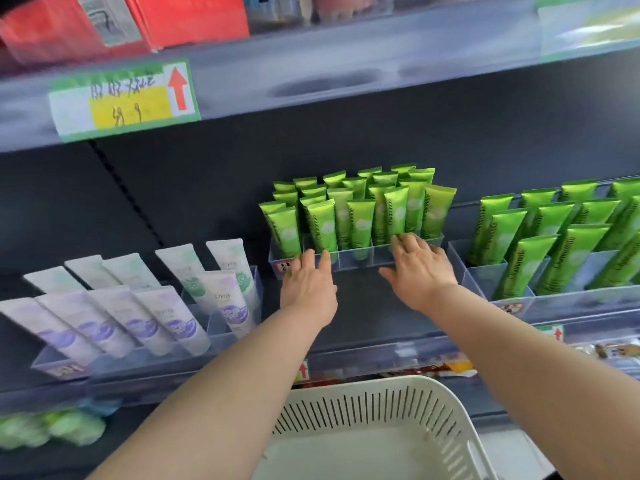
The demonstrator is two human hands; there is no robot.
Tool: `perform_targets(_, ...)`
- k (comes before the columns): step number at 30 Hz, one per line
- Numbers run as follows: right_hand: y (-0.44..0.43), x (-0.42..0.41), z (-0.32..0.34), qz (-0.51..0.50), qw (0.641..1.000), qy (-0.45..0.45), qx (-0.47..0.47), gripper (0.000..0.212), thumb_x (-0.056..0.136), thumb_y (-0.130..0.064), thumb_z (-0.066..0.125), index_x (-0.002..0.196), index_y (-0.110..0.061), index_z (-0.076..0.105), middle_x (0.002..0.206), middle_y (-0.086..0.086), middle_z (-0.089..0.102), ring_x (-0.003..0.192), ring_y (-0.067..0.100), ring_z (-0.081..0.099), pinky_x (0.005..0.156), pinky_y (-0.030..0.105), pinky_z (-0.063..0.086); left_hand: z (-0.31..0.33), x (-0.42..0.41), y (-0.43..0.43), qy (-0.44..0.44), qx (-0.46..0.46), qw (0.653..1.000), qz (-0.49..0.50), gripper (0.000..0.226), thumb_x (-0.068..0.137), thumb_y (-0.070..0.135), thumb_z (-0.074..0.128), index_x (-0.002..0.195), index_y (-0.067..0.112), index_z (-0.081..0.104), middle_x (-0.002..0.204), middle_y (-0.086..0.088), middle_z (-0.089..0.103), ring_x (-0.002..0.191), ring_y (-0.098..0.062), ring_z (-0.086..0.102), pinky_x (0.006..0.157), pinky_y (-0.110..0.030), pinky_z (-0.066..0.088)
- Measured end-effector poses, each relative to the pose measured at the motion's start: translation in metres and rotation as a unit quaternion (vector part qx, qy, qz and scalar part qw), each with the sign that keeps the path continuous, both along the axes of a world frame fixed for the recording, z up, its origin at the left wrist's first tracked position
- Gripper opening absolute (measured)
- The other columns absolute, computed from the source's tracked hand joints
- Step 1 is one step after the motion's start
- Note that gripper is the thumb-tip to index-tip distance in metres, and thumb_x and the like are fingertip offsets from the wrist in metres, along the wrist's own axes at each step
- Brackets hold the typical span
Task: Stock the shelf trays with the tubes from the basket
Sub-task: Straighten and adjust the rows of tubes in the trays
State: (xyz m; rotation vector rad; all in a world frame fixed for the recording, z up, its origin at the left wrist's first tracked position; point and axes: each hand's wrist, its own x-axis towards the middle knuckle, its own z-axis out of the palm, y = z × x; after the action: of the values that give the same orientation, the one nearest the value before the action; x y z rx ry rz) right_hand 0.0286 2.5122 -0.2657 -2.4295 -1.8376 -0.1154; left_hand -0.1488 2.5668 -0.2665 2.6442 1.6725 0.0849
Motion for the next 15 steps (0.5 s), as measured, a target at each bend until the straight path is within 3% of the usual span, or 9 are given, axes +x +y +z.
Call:
perform_targets(7,0.003,-0.008,-0.003,-0.015,1.000,0.016,0.007,0.062,0.096,-0.050,0.040,0.143,-0.012,0.030,0.139,0.004,0.037,0.133,0.024,0.031,0.102,0.042,0.034,-0.003,-0.004,0.004,-0.002,0.025,0.999,-0.020,0.062,0.097,0.035,0.052,0.149,0.018,0.022,0.148,-0.010,0.026,0.137,-0.031,0.025,0.112,-0.042,0.027)
perform_targets(15,-0.005,-0.018,-0.004,-0.012,1.000,0.011,0.001,0.066,0.095,-0.051,0.041,0.146,-0.011,0.025,0.143,0.005,0.033,0.136,0.024,0.027,0.103,0.040,0.034,-0.005,-0.016,0.000,0.008,0.029,0.999,-0.026,0.066,0.096,0.037,0.053,0.150,0.020,0.019,0.150,-0.009,0.024,0.137,-0.031,0.025,0.114,-0.044,0.026)
